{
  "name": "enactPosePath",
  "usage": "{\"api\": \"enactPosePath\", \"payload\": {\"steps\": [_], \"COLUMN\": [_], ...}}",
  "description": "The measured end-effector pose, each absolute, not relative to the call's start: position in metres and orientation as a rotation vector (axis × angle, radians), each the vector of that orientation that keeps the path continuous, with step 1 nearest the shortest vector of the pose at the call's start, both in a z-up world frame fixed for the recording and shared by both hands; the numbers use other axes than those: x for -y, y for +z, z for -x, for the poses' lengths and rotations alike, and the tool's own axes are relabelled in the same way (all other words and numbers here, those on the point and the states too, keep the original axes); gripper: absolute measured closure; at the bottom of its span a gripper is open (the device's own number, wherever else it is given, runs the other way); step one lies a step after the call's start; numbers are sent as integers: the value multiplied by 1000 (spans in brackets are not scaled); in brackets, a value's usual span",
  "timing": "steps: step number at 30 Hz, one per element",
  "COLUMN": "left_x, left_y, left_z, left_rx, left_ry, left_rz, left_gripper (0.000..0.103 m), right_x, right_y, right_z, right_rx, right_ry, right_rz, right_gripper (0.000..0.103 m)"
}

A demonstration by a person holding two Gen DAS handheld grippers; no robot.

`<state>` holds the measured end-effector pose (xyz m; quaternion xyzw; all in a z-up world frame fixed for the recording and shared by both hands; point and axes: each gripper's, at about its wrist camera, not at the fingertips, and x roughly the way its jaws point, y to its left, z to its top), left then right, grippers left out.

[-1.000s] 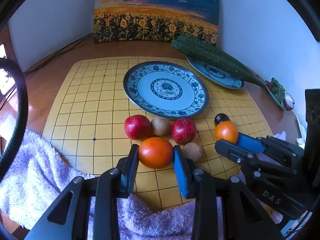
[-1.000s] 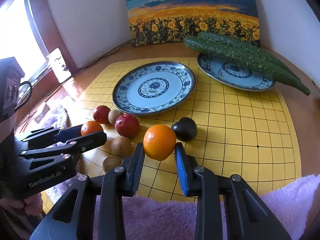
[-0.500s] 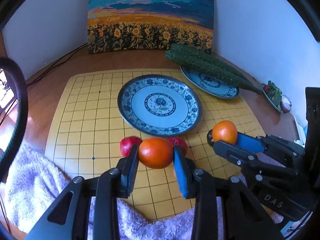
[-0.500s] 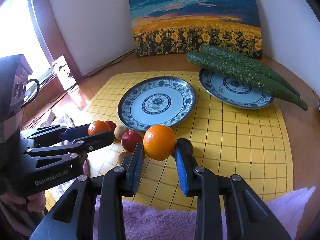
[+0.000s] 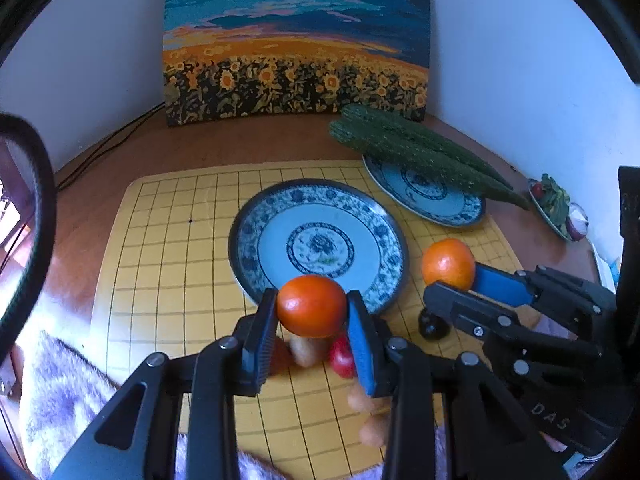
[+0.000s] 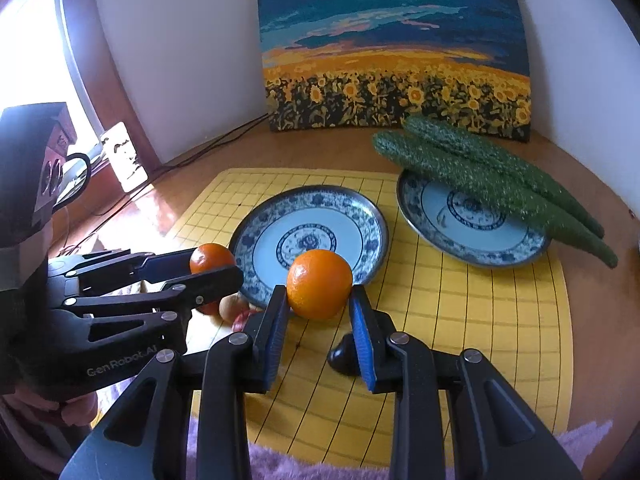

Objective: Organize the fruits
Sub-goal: 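Carry both oranges onto the empty blue-and-white plate and open both grippers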

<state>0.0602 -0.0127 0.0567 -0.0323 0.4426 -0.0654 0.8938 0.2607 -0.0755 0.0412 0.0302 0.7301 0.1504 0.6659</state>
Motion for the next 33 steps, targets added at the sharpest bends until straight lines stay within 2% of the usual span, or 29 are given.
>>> {"api": "enactPosePath", "payload": {"steps": [33], "left_x": [6], "left_y": [25], "left_z": [-143], "left_rx": [-986], "left_ry": [-128], "left_rz": [85], "left_gripper": [68], "right_x": [65], "right_y": [-26], "right_z": [-294], "right_rx": [-1719], "right_ry": [334], "right_rz": [-33], "right_gripper": [71]}}
